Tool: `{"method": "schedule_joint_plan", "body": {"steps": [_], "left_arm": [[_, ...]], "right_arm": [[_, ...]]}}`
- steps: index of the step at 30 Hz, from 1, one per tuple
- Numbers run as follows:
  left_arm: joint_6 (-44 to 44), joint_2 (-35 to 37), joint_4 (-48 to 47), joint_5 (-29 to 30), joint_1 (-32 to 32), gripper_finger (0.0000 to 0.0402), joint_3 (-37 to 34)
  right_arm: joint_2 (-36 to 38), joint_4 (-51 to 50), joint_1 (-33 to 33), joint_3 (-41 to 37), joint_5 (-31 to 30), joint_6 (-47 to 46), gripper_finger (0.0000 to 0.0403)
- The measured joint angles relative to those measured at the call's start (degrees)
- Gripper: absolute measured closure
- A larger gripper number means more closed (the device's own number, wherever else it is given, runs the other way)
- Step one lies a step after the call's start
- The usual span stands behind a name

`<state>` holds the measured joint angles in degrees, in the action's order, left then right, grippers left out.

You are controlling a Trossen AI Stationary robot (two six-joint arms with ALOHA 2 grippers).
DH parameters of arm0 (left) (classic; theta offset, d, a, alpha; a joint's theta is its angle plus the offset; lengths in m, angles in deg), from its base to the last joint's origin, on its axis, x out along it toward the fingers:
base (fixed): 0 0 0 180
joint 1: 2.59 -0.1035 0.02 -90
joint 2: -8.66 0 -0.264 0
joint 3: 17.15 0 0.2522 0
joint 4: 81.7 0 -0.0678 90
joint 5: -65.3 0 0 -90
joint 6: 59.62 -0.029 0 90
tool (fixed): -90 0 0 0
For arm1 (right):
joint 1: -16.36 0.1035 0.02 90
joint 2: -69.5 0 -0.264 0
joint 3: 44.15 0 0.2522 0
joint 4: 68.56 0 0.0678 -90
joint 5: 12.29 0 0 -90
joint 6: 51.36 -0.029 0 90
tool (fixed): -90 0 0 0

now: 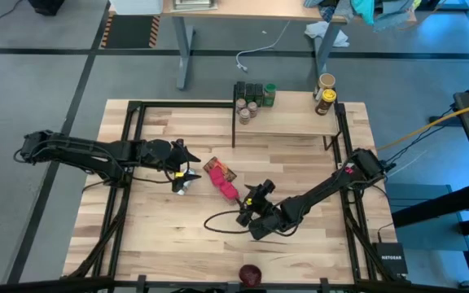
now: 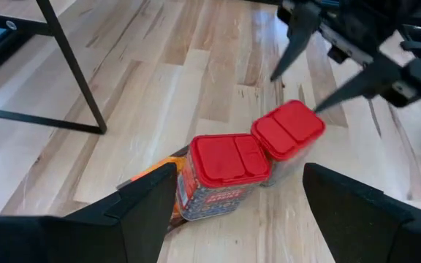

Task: Shelf spices
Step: Put the bottom red seasoning can on the shelf

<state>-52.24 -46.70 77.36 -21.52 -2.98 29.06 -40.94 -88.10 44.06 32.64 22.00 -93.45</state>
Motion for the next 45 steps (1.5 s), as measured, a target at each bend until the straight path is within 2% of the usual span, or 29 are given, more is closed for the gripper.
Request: {"method": "schedule_joint_plan", "body": {"steps": [3, 9, 16, 22, 26, 32, 45], "left_arm": [[0.0, 0.0, 0.1, 0.0, 0.0, 0.0112, 0.0], [0.0, 0.0, 0.1, 0.0, 0.0, 0.0112, 0.0], [0.3, 0.0, 0.1, 0.0, 0.0, 0.0112, 0.0], [0.2, 0.0, 0.1, 0.0, 0.0, 0.0112, 0.0], [0.2, 0.0, 0.1, 0.0, 0.0, 0.0112, 0.0], [0.3, 0.0, 0.1, 0.0, 0.0, 0.0112, 0.0], [0.3, 0.0, 0.1, 0.0, 0.0, 0.0112, 0.0]], "right_arm": [[1.6, -0.2, 0.1, 0.0, 0.7, -1.6, 0.0129], [1.0, 7.9, 1.0, 0.0, 6.7, 1.7, 0.0129], [-1.0, 8.7, -0.1, 0.0, 3.0, 5.0, 0.0129], [-3.0, 12.7, -2.7, 0.2, 8.3, 5.3, 0.013], [-3.2, 12.2, -3.5, 0.1, 5.6, 6.6, 0.013], [-3.1, 8.7, -4.5, 0.1, 8.3, 6.2, 0.0129], [-2.4, 16.2, -4.0, 0.0, 8.1, 12.8, 0.013]]}}
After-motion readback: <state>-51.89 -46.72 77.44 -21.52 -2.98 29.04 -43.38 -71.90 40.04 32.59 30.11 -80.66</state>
